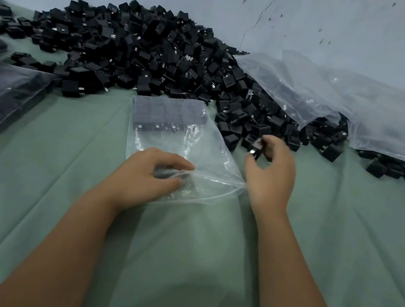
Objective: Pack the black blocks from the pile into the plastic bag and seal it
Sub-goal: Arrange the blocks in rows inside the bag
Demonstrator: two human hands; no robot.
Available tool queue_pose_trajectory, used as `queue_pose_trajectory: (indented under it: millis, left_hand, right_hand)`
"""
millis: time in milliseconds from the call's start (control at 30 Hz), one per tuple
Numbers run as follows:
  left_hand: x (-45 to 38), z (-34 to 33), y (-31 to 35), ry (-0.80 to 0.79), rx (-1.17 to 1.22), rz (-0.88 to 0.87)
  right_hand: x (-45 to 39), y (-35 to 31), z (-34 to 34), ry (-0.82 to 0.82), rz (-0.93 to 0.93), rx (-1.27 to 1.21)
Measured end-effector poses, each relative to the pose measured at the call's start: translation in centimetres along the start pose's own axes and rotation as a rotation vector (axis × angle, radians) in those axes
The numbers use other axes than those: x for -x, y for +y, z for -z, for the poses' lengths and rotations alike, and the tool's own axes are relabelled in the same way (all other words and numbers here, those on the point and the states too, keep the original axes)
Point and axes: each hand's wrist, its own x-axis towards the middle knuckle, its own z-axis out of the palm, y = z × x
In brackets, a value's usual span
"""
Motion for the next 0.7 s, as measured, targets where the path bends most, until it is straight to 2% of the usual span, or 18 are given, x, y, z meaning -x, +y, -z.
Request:
queue_pose_trajectory:
  millis: [67, 133, 233, 333, 467, 700]
  left_hand:
    - [-0.1, 0.0, 0.1, 0.010, 0.108, 0.051]
    - [-0.3, 0.0, 0.0, 0.009, 0.180, 0.085]
    - [-0.5, -0.1, -0.1, 0.051, 0.263, 0.117]
    - [-0.7, 0.0, -0.1, 0.105, 0.318, 0.109]
    - [-0.7, 0.2, 0.1, 0.148, 0.346, 0.102]
    - [-1.1, 0.4, -0.4, 0.418, 0.311, 0.170]
  right_hand:
    - [0.4, -1.0, 0.4, 0.107, 0.006, -0.044]
    - [1.0, -2.4, 0.7, 0.118, 0.157, -0.041]
    - [2.8, -5.1, 0.3, 0.024, 0.504, -0.064]
    - [4.8, -7.3, -1.0, -0.095, 0.729, -0.052]
    - [5.6, -7.8, -1.6, -0.169, 0.809, 0.012]
    - [5.8, -7.3, -1.8, -0.277, 0.846, 0.174]
